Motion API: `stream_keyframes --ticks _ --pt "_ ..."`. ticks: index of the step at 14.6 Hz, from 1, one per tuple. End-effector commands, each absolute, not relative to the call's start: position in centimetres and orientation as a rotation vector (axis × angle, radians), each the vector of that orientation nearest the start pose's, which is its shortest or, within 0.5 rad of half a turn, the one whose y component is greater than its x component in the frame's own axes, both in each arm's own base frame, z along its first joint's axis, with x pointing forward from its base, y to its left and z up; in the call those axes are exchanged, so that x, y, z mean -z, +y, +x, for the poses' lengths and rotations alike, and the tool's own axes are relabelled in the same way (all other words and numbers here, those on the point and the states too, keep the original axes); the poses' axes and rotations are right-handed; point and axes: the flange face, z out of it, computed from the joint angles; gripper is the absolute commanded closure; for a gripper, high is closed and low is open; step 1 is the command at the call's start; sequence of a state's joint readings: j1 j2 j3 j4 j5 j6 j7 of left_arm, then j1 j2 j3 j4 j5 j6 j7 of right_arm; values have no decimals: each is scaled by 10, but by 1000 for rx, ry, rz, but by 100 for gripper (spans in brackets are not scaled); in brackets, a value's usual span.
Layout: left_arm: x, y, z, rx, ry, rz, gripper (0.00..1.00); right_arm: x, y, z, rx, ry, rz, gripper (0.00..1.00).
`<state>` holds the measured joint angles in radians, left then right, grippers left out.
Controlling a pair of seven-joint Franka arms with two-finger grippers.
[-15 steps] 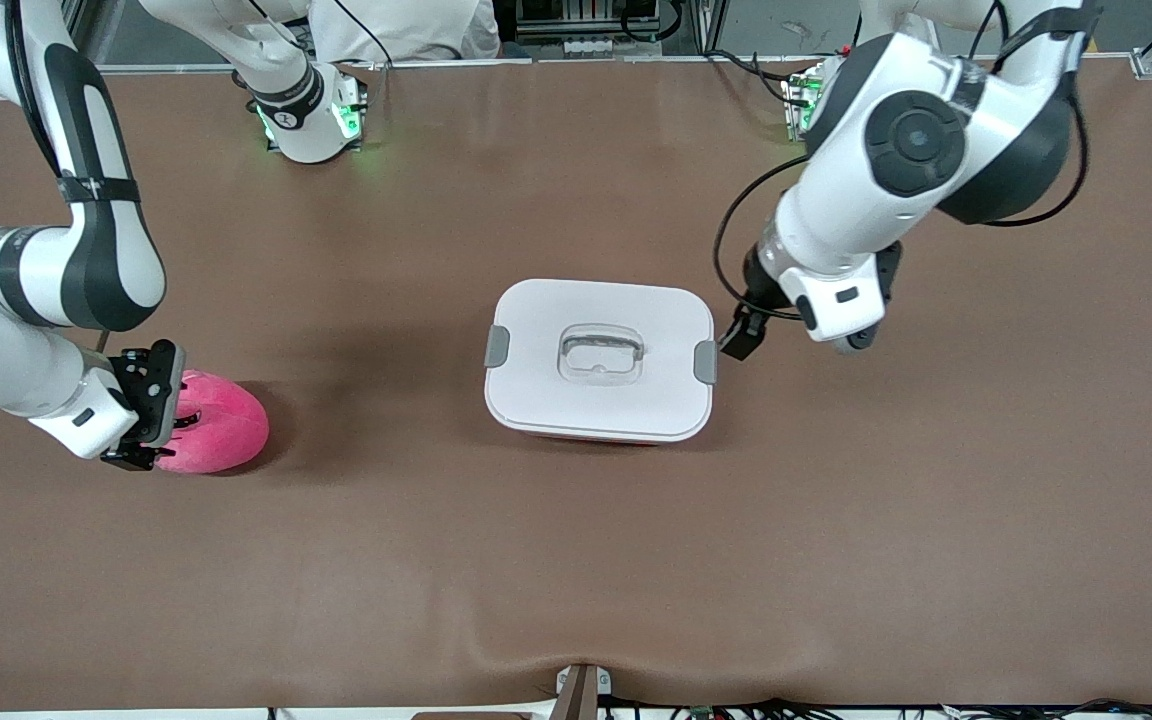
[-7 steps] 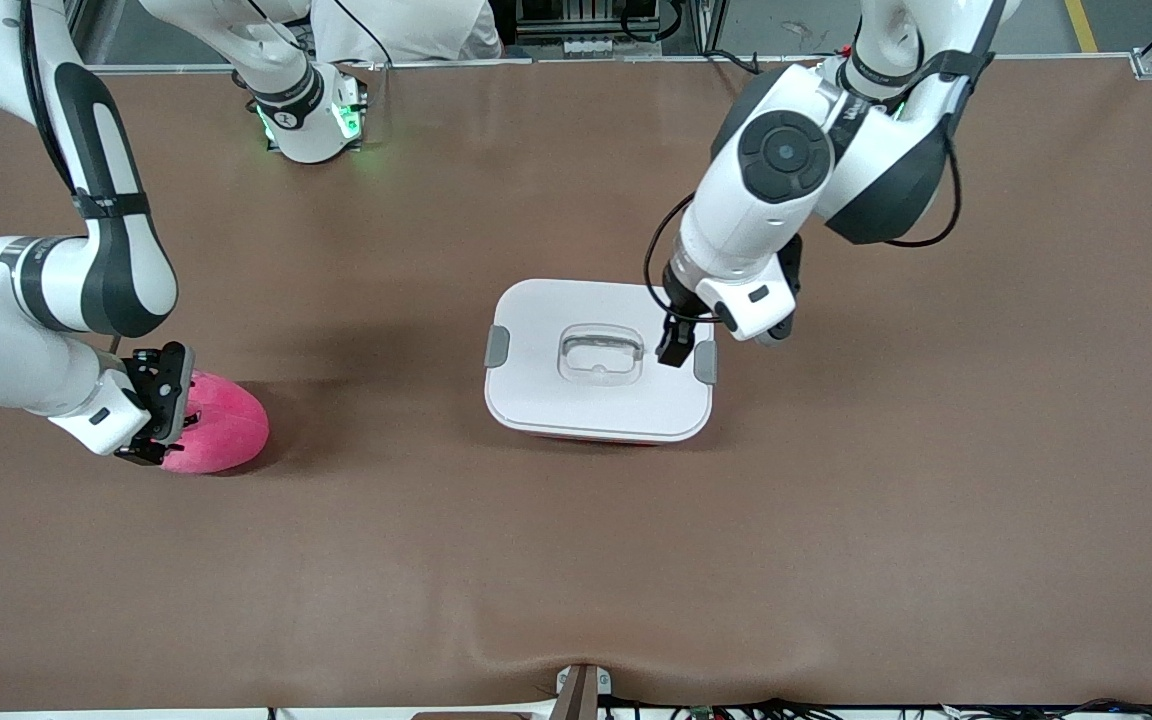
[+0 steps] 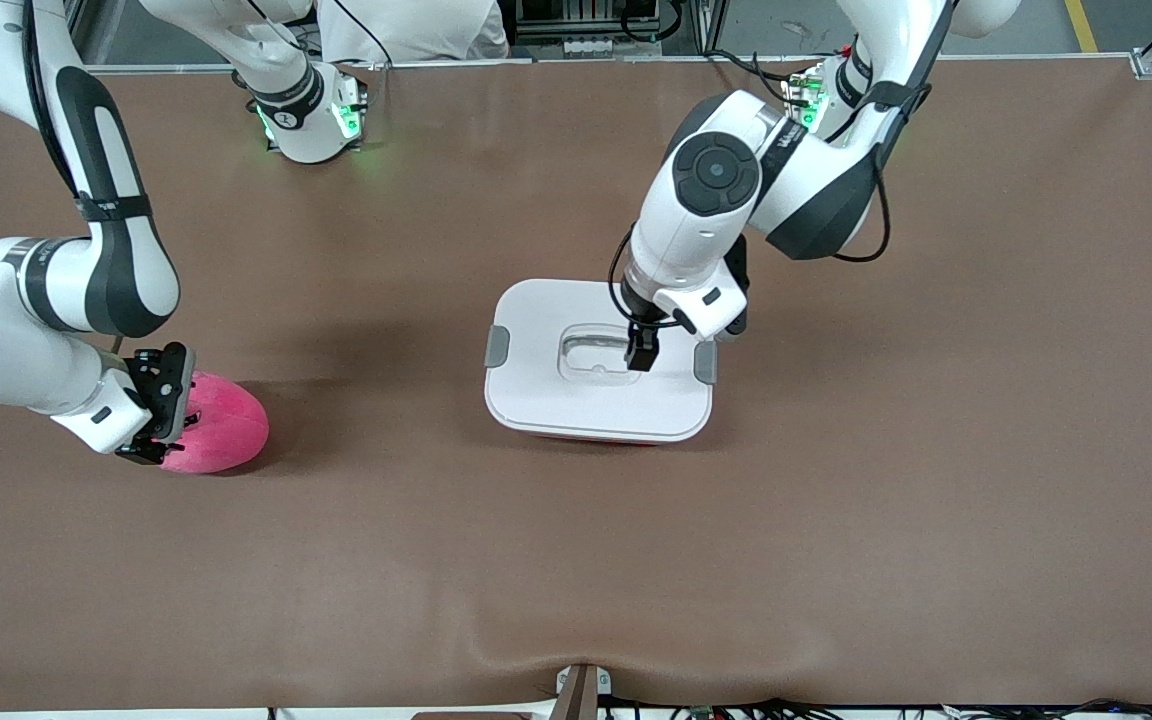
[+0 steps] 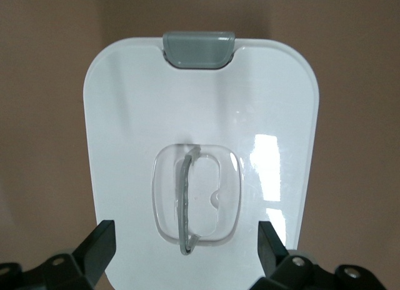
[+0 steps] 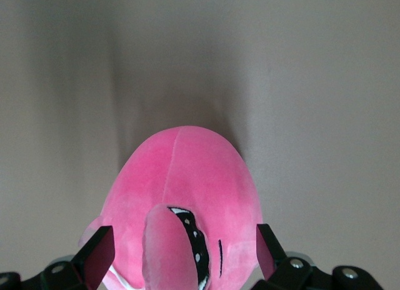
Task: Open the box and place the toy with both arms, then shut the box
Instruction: 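Grasp the plush with the right gripper while the left gripper grips the handle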
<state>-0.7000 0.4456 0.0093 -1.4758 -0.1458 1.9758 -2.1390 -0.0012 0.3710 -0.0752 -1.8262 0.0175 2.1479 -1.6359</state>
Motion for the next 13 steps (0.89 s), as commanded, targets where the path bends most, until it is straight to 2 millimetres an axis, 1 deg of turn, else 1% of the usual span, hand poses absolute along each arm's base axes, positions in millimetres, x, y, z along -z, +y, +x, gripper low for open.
stream_keyframes --ticks 1,2,3,4,5,7,8,9,10,13 --pt "-417 -466 525 -133 -2223 -2326 0 -331 -51 628 -59 -2203 -2220 27" --pt "-410 -471 522 -118 -2209 -2330 0 -331 -52 629 -56 -2203 -2223 49" --pt "-407 -472 522 -112 -2206 -2330 1 -331 -53 629 -54 -2200 -2225 69" --pt "-404 -476 521 -111 -2219 -2328 6 -331 -55 629 -50 -2199 -2231 89" --pt "-398 -478 522 -105 -2247 -2305 6 -331 -55 629 -48 -2200 -2232 100" --pt "-390 -485 522 -81 -2271 -2297 6 -330 -55 629 -48 -2200 -2232 100" --pt "-385 -490 517 -64 -2263 -2297 9 -331 -56 629 -45 -2198 -2235 100" --pt "-380 -491 517 -39 -2261 -2292 16 -331 -56 629 -45 -2198 -2235 100" --pt "-375 -492 516 -19 -2252 -2291 19 -331 -56 629 -44 -2196 -2235 100" --pt "-365 -497 513 -14 -2238 -2290 22 -334 -65 629 -38 -2177 -2249 100"
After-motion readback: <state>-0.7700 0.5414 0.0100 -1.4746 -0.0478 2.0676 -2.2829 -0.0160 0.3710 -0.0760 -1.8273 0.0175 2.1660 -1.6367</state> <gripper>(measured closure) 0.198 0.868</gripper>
